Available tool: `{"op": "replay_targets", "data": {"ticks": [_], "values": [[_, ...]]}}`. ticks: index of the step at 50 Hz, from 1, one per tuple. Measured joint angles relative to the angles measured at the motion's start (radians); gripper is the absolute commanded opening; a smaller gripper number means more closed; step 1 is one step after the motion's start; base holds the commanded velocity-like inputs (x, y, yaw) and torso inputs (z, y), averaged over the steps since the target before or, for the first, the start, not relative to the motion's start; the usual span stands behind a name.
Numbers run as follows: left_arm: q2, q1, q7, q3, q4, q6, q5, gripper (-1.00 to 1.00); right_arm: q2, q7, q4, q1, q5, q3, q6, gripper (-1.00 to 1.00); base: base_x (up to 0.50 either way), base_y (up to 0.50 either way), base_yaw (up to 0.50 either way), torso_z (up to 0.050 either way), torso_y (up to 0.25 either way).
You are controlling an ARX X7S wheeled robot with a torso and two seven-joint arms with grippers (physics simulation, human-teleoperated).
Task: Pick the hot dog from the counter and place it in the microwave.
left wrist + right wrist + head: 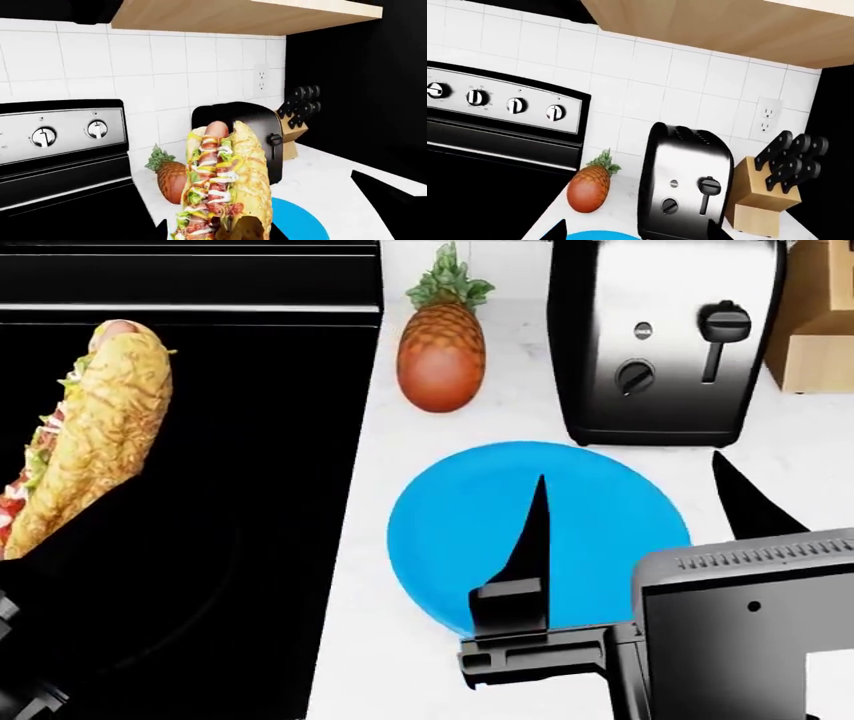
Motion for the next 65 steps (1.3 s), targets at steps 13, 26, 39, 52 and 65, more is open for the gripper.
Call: {"op": "replay_targets", "data": {"ticks": [13, 26, 39, 52, 65], "values": [[0.017, 0.023, 0.003, -0.001, -0.004, 0.015, 0.027, -1.00, 0.017, -0.004, 0.000, 0.020, 0.004, -0.011, 0.011, 1.00, 0.00, 0.50, 0.00, 0.000, 0.000], [0.023, 0.040, -0.001, 0.001, -0.003, 0.025, 0.039, -1.00, 0.022, 0.005, -0.002, 0.025, 0.016, -0.018, 0.016, 1.00, 0.00, 0.50, 0.00, 0.000, 0.000], [0.010, 0.040, 0.003, -0.003, -0.013, 0.031, 0.034, -1.00, 0.017, 0.017, 0.000, 0.046, 0.027, -0.033, 0.025, 1.00, 0.00, 0.50, 0.00, 0.000, 0.000], [0.007, 0.054, 0.009, -0.007, -0.019, 0.040, 0.046, -1.00, 0.018, 0.019, 0.002, 0.056, 0.032, -0.040, 0.024, 1.00, 0.00, 0.50, 0.00, 0.000, 0.000], [0.022, -0.023, -0.016, 0.020, -0.045, 0.043, 0.047, -1.00, 0.006, 0.015, 0.025, 0.035, 0.040, -0.027, -0.011, 1.00, 0.00, 0.12, 0.00, 0.000, 0.000]]}}
